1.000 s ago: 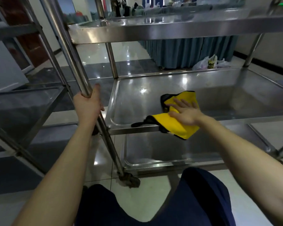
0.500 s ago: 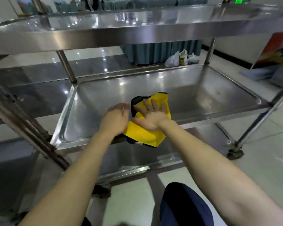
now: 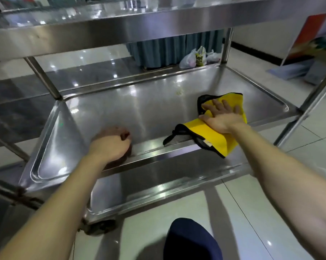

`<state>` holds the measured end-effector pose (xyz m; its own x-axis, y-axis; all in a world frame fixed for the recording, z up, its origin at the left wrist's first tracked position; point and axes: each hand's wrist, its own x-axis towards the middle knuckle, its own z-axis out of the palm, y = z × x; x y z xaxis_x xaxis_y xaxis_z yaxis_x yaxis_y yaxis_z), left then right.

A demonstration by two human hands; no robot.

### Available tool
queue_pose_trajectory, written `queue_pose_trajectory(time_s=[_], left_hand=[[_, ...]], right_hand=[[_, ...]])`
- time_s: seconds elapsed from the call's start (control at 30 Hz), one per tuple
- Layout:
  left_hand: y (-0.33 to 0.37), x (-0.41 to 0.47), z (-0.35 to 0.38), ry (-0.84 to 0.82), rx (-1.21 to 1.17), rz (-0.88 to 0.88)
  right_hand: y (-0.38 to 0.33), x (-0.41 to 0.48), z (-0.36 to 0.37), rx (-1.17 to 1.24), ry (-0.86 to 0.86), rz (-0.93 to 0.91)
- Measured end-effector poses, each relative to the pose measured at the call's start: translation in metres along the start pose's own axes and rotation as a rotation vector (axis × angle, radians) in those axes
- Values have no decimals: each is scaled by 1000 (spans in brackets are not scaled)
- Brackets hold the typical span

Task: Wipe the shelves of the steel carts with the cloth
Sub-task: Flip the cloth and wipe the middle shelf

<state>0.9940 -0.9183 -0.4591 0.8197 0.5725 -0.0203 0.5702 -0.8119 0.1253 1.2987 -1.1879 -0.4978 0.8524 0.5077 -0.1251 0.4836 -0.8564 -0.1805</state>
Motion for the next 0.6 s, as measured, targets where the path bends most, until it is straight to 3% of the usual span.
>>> queue_pose_trajectory(time_s=[0.1, 0.23, 0.3, 0.47, 0.6], left_hand=[[6, -10, 5, 5, -28, -31], [12, -10, 6, -20, -36, -64], [9, -8, 5, -47, -36, -84], [1, 1, 8, -62, -27, -100], [-6, 4, 13, -60, -8, -82]], right_hand=[[-57, -9, 12, -14, -18, -36], [-162, -35, 34, -52, -54, -315], [-182, -42, 38, -38, -64, -384], [-132, -28, 24, -10, -47, -463], [-40, 1, 2, 7, -15, -308]])
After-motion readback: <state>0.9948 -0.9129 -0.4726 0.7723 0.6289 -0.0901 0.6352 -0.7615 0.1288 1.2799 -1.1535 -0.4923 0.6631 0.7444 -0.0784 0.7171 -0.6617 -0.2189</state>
